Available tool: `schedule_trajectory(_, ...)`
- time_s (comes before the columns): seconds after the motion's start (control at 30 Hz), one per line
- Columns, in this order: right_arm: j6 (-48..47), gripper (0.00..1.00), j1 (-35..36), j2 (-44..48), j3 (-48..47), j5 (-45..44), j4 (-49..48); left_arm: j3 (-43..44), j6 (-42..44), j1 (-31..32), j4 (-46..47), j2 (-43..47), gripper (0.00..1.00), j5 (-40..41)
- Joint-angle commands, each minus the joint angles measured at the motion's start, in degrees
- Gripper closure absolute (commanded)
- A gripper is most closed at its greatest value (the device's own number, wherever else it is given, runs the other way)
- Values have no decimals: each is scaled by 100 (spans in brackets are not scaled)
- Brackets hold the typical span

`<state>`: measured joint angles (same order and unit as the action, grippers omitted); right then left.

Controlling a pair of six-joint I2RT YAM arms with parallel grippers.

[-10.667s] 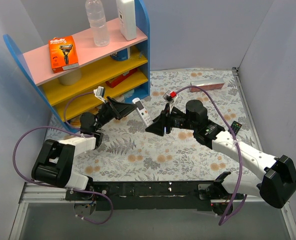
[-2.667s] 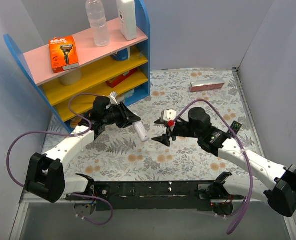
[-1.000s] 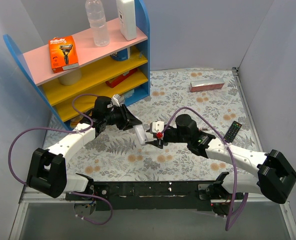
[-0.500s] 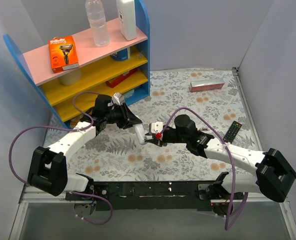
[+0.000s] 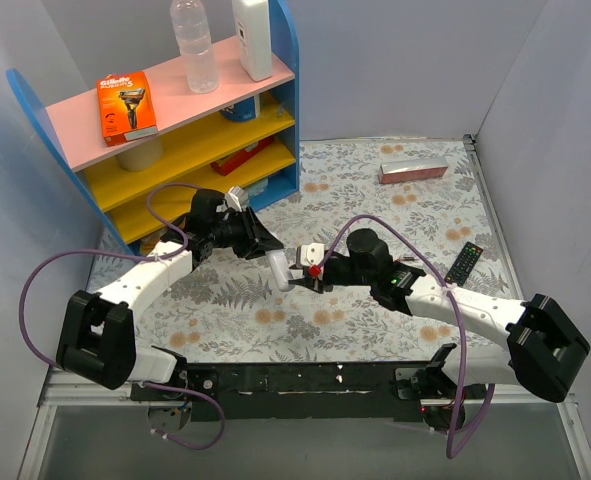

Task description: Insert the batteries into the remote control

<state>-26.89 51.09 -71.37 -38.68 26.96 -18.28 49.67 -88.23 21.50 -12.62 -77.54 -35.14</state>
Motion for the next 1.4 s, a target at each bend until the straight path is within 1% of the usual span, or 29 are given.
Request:
schedule_trajectory(0.0, -219, 57, 68, -61, -105, -86, -61, 245, -344, 65, 154, 20, 100, -450)
schedule_trajectory(0.1, -456, 56, 190, -78, -88, -296, 35, 157, -573, 65, 365, -16, 100, -538)
schedule_trajectory(0.23, -633, 57, 366, -78, 0, -639, -52, 183, -652, 65, 436, -112, 100, -635)
schedule_trajectory(0.47, -729, 64, 375, -35, 238, -1271, -527, 104, -608, 65, 392, -191, 100, -784)
schedule_trajectory(0.57, -782, 67, 375, 18, 317, -1465, -729, 87, -398, 74, 173, -227, 100, -741)
schedule_trajectory(0.83, -861, 71, 375, -26, 361, -1650, -940, 174, 156, 65, -336, -332, 100, -345)
schedule_trajectory(1.03, -905, 72, 375, -70, 378, -1720, -993, 315, 604, 74, -697, -350, 100, 41)
schedule_trajectory(1.23, -888, 72, 375, -175, 396, -1607, -931, 271, 614, 65, -558, -332, 100, 437)
schedule_trajectory(1.37, -844, 71, 375, -315, 475, -1466, -993, 52, 412, 74, -84, -420, 100, 832)
